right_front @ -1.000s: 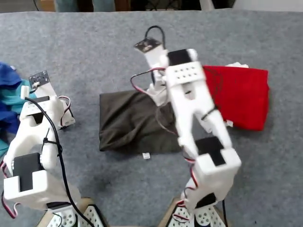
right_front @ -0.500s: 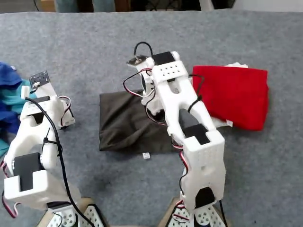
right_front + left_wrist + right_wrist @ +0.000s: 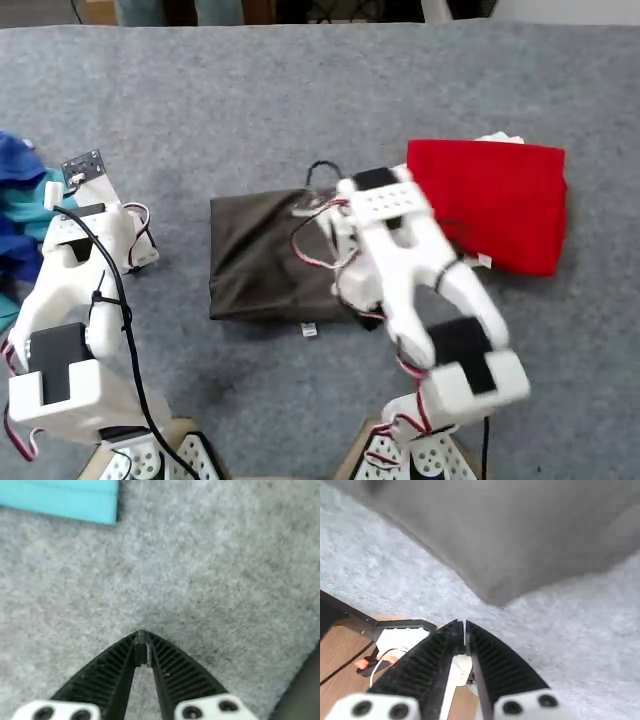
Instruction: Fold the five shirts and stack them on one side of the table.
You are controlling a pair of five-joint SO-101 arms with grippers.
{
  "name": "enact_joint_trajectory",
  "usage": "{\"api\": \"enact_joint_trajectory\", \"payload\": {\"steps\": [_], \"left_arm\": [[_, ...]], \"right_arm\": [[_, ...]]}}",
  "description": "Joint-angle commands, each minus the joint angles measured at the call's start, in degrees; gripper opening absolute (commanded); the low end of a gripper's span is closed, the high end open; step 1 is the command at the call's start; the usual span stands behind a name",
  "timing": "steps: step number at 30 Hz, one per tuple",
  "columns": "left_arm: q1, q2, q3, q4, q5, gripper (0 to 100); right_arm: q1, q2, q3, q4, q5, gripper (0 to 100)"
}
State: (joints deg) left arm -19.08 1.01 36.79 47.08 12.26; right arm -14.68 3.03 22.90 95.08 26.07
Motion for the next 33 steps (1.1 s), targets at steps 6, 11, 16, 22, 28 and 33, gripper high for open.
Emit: {"api": "enact_joint_trajectory", "payload": {"steps": [6, 11, 16, 22, 28, 33], "left_arm": [[3.12, -0.88, -7.16, 0.44, -3.78, 3], [12.62, 0.53, -20.97, 6.42, -4.4, 3], [19.82, 6.77, -29.93, 5.54, -3.34, 3], [22.29, 21.89, -40.22, 5.63, -3.34, 3], [20.26, 34.37, -50.86, 8.88, -3.34, 3], [20.18, 36.4, -55.25, 12.13, -3.34, 3]], "right_arm": [[3.08, -9.36, -8.75, -0.44, -1.32, 1.5], [0.26, -6.46, -7.87, -5.63, -6.95, 1.5], [0.44, -1.71, 1.27, -12.75, -10.37, 1.5], [0.88, -0.66, 12.97, -24.79, -10.11, 1.5], [4.31, -1.1, 14.37, -28.04, -9.49, 1.5], [6.07, -1.1, 13.41, -24.26, -5.98, 1.5]]}}
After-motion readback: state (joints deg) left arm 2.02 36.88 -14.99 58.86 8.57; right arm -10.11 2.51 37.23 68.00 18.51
